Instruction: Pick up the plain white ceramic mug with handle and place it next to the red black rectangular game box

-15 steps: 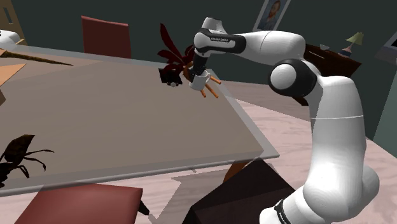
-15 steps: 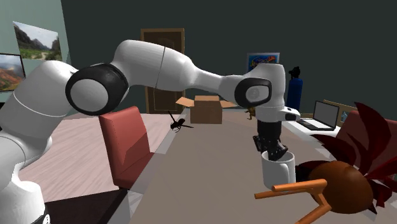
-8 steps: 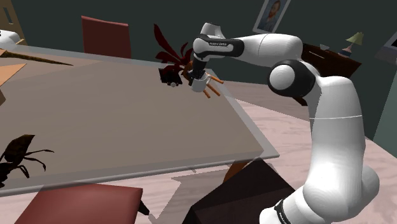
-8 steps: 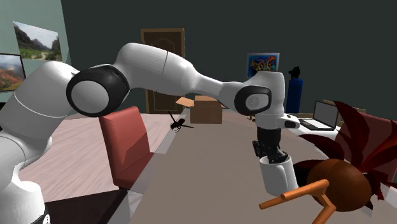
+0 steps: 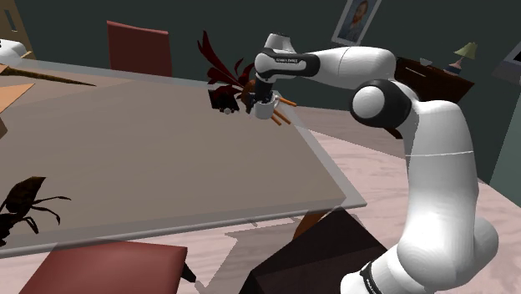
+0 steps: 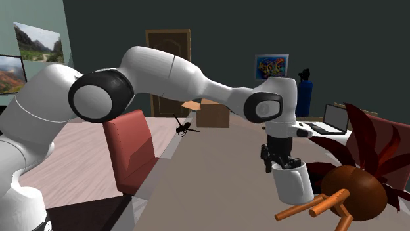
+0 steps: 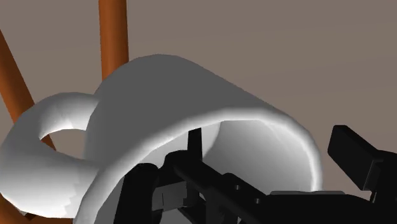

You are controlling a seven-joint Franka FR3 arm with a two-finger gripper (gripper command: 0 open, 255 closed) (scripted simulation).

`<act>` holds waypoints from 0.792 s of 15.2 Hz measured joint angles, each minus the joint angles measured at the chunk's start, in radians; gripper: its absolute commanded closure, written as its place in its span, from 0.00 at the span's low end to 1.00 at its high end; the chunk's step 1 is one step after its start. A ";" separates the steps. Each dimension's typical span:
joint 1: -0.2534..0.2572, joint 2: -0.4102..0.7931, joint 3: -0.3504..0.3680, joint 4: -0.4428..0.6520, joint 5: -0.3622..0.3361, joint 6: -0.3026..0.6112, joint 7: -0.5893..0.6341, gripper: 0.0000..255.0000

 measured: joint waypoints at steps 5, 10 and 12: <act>0.004 -0.039 0.004 0.035 0.004 -0.073 0.002 0.00; 0.006 -0.043 0.004 0.060 0.005 -0.102 0.002 0.00; 0.006 -0.043 0.004 0.061 0.005 -0.103 0.002 0.00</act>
